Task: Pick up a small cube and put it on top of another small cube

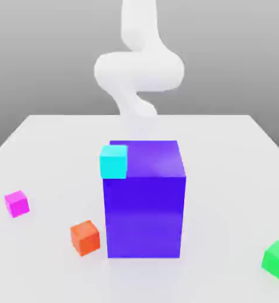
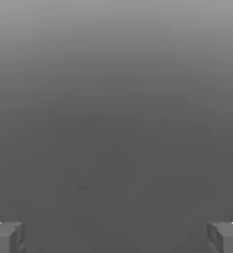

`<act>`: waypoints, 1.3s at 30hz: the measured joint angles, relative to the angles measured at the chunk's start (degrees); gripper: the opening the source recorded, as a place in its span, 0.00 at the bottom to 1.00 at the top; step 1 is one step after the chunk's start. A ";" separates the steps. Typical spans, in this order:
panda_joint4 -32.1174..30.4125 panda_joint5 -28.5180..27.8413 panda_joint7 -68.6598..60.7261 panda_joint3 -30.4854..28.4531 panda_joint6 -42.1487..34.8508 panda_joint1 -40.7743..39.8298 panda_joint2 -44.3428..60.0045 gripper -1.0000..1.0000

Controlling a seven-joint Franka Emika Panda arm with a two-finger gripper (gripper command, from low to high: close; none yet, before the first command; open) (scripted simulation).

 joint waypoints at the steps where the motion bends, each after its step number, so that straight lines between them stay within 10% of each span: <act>1: -1.11 -0.34 -0.11 -1.34 1.36 -1.12 2.26 0.50; 20: -20.40 6.94 -11.70 -25.60 24.74 -21.84 42.21 0.50; 28: -19.16 26.20 -26.86 -9.93 36.01 -37.50 59.32 0.50; 29: -18.89 27.15 -27.61 -8.45 36.80 -38.78 60.32 0.00; 39: -20.40 20.19 -22.24 -14.52 32.94 -34.25 55.03 0.00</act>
